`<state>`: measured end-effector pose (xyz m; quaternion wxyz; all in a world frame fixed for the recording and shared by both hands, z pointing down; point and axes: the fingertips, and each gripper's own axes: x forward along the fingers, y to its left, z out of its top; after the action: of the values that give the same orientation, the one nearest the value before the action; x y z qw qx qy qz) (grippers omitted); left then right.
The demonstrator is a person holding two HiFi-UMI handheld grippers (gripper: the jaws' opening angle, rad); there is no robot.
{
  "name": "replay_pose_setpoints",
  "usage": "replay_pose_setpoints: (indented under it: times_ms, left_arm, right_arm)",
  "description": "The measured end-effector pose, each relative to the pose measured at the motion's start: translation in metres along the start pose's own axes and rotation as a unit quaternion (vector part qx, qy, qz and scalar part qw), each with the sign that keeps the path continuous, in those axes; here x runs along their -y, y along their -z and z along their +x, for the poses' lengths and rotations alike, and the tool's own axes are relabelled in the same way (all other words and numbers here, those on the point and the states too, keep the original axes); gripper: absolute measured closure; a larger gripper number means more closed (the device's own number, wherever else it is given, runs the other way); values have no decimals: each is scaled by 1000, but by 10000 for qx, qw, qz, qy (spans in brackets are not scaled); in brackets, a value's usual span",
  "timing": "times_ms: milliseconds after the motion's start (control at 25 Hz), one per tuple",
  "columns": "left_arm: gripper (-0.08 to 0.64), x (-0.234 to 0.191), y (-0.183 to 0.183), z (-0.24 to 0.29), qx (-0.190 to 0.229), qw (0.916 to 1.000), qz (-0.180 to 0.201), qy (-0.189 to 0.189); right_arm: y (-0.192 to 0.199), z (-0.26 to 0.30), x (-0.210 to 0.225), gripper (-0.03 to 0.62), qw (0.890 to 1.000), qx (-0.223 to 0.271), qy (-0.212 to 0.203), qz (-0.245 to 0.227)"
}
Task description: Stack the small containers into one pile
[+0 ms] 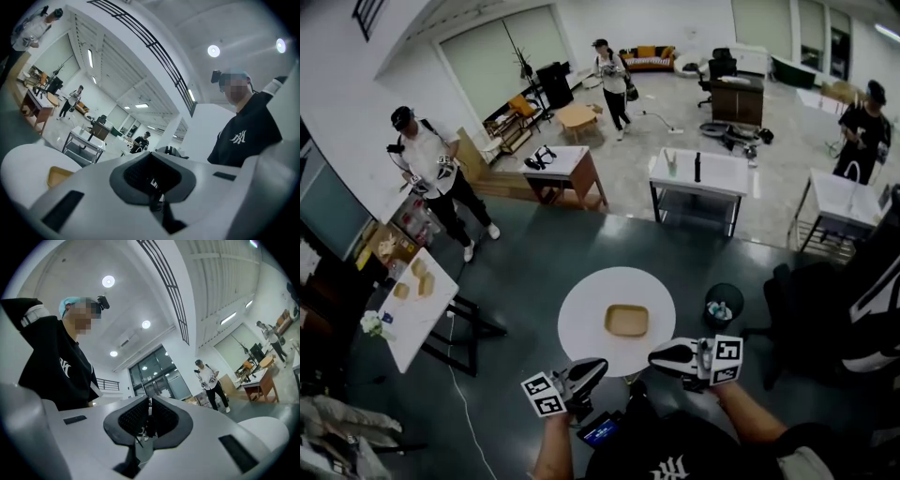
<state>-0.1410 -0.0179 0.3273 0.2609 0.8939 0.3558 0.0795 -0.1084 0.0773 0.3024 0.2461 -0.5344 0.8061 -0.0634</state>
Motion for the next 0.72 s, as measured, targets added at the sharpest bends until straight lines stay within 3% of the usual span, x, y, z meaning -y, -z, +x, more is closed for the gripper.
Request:
replay_pose_setpoints:
  times_ms: [160, 280, 360, 560, 720]
  left_arm:
    - [557, 30, 33, -15, -204, 9994, 75, -265]
    - [557, 45, 53, -22, -491, 9972, 157, -534]
    - [557, 49, 63, -24, -694, 9954, 216, -625]
    - [557, 54, 62, -20, -758, 9959, 312, -379]
    - [557, 64, 59, -15, -916, 9939, 610, -70]
  right_arm:
    - [23, -20, -17, 543, 9998, 107, -29, 166]
    - [51, -24, -17, 548, 9990, -299, 198, 267]
    - [59, -24, -25, 548, 9987, -395, 139, 293]
    - [49, -15, -51, 549, 9991, -423, -19, -8]
    - [45, -2, -70, 549, 9983, -565, 72, -158]
